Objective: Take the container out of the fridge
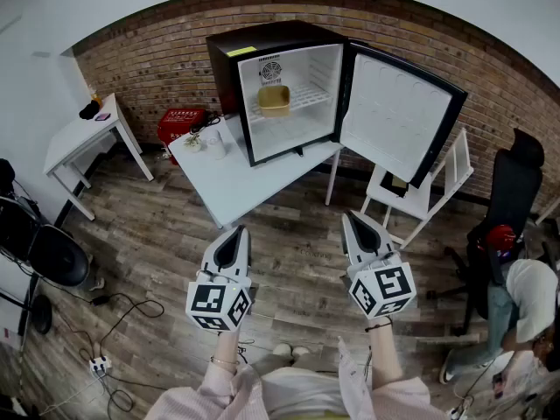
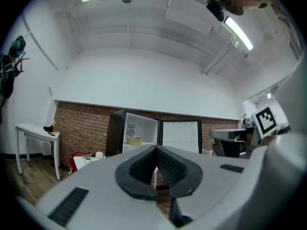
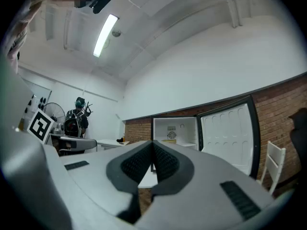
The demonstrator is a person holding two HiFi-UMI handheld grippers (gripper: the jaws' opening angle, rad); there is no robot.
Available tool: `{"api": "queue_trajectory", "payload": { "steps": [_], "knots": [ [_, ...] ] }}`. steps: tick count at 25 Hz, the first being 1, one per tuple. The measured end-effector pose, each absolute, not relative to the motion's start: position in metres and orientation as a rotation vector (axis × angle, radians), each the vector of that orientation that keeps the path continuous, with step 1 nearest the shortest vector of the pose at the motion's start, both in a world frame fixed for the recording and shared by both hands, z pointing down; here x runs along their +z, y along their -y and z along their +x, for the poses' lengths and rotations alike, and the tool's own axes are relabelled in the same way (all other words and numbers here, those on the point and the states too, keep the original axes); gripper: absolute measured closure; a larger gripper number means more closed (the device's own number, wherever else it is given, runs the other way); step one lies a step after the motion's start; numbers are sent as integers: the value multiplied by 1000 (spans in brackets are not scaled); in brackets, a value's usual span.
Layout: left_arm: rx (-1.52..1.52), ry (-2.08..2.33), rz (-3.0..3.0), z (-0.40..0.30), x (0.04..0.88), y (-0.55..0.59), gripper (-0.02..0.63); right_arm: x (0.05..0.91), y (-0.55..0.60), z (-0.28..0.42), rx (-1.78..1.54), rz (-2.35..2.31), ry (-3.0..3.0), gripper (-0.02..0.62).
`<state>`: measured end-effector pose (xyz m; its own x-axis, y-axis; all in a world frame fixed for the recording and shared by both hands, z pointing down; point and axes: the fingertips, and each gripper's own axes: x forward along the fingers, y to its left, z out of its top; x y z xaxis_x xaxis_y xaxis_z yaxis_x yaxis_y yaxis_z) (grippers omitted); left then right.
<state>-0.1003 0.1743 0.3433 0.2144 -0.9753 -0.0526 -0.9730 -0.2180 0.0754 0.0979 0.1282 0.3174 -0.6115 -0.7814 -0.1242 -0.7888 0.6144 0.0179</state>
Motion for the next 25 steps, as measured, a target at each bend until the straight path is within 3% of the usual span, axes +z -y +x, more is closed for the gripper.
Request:
{"api": "queue_trajectory", "payload": {
  "steps": [17, 25],
  "knots": [
    [-126, 1966, 2384, -79, 353, -189, 614, 337, -131, 108, 54, -1273, -2788, 583],
    [-136, 1980, 2365, -81, 353, -179, 614, 339, -116, 109, 41, -1270, -2777, 487]
  ]
}}
